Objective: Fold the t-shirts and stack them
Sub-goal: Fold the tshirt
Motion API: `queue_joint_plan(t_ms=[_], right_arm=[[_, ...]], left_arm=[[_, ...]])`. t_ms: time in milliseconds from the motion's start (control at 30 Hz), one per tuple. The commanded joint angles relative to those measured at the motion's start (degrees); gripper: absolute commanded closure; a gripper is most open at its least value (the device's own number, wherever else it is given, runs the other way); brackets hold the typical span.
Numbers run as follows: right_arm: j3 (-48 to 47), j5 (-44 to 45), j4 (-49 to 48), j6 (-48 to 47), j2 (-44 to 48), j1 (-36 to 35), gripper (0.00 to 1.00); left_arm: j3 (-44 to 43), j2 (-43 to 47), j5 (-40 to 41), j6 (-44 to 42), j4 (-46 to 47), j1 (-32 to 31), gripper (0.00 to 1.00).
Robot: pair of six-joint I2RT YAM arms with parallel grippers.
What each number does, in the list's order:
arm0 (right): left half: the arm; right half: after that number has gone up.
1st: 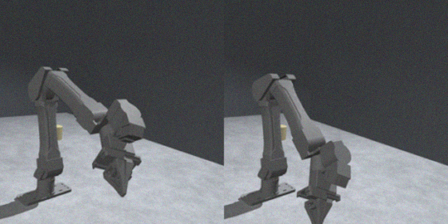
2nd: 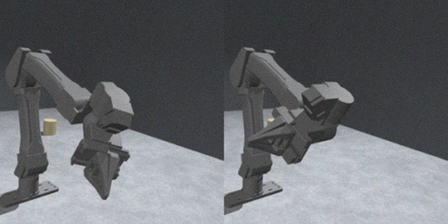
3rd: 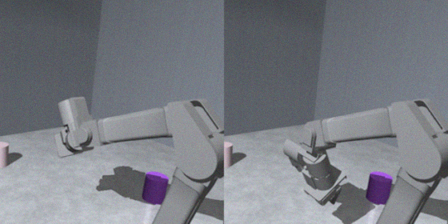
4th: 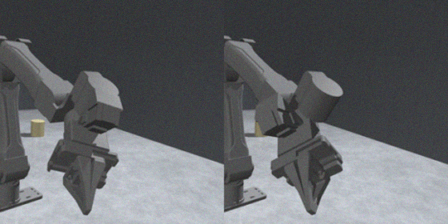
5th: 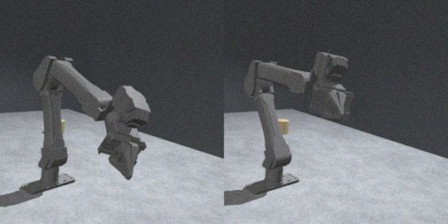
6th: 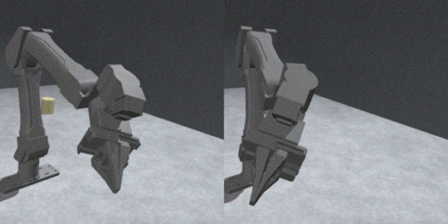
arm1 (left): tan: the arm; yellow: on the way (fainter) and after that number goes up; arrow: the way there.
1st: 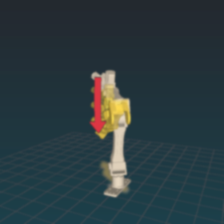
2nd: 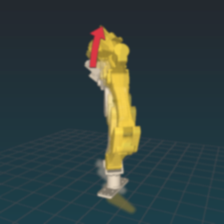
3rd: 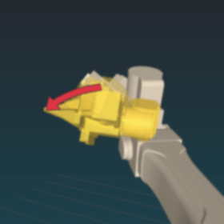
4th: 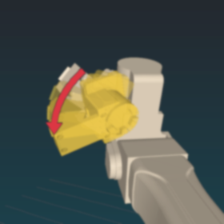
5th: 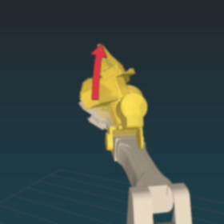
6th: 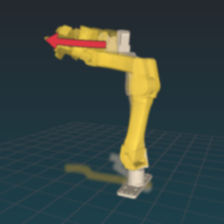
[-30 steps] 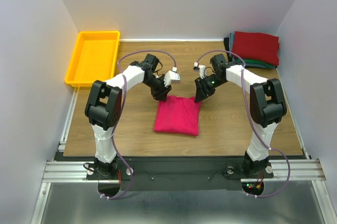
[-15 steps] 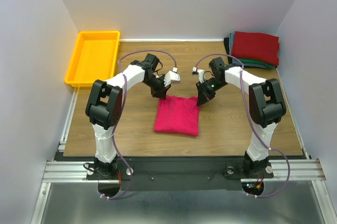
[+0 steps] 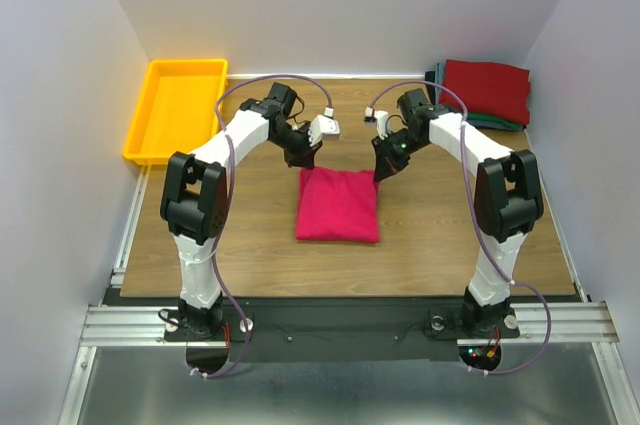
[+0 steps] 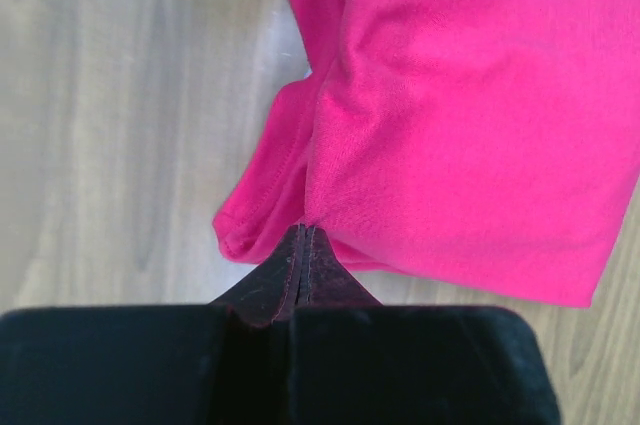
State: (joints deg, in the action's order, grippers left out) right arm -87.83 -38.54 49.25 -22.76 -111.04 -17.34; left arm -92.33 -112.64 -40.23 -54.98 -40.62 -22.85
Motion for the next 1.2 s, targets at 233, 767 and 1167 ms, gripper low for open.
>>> queue_joint_plan(t_ms=[233,767,1167], right_arm=[[-9.72,11.02,-3.02,1.58,-11.64,-0.41,1.0],[-17.28,15.26,-6.98,12.12,-8.32,0.12,0.51],[-17.98,-7.8,-8.99,22.49,-5.93,0.29,0.36]], left_arm=[[-2.32,-8.47,5.24,1.63,5.54,2.02,1.0],[-1.54,-1.03,-1.95,14.61,9.41,11.41,0.46],[10.3,11.13,-15.13,56.95,35.8,11.69,0.02]])
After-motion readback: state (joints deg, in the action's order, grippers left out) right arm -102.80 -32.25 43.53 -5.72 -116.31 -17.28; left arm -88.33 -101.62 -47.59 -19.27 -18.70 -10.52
